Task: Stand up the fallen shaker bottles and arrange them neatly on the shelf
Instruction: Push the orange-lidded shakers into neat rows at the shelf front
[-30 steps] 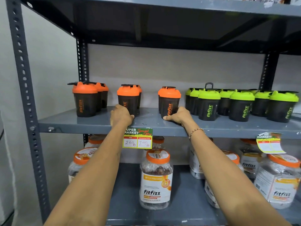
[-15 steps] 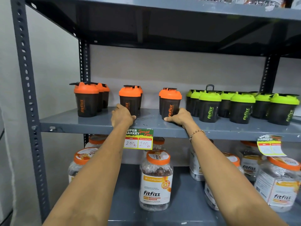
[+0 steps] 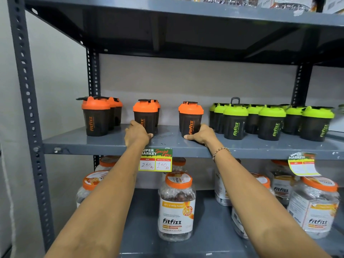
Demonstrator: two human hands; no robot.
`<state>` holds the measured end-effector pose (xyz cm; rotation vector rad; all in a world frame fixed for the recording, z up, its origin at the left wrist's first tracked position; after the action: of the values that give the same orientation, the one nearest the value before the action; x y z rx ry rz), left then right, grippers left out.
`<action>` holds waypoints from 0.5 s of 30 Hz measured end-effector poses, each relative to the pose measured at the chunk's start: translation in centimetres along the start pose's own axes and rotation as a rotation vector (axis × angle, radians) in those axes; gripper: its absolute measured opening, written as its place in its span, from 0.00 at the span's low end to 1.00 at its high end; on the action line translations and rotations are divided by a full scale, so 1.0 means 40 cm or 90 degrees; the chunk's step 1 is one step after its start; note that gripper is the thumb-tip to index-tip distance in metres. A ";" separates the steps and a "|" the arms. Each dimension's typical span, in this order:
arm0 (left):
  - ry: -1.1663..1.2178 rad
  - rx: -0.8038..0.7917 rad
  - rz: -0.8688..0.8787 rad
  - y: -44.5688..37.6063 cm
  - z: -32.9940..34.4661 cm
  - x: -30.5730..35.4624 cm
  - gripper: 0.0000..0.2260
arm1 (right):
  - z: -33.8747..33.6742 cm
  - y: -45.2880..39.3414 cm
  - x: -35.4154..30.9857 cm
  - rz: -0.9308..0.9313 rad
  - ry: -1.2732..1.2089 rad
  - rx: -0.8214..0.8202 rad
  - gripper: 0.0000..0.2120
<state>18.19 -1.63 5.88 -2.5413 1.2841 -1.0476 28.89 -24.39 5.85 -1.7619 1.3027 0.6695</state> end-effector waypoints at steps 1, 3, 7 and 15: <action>0.003 -0.001 -0.001 0.001 -0.001 0.000 0.31 | 0.001 0.002 -0.002 -0.005 0.005 -0.004 0.33; 0.005 -0.002 0.000 0.005 -0.004 -0.001 0.31 | 0.002 0.004 -0.004 -0.008 0.002 -0.008 0.33; 0.009 -0.008 0.001 0.007 -0.005 -0.004 0.31 | -0.002 0.009 -0.003 0.001 0.009 -0.007 0.35; 0.030 -0.006 0.010 0.013 -0.012 0.003 0.32 | -0.002 0.005 -0.003 -0.005 0.022 -0.016 0.33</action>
<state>17.59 -1.95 6.11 -2.5235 1.3229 -1.1080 28.68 -24.43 5.93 -1.8044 1.3155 0.6564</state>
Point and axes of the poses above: each hand's wrist, its own y-axis away from the middle knuckle, its own z-axis out of the palm, x = y × z, the point moved 5 cm from there along -y, towards the middle knuckle, and after that the axes turned 9 degrees about -y, right-handed, at the moved point
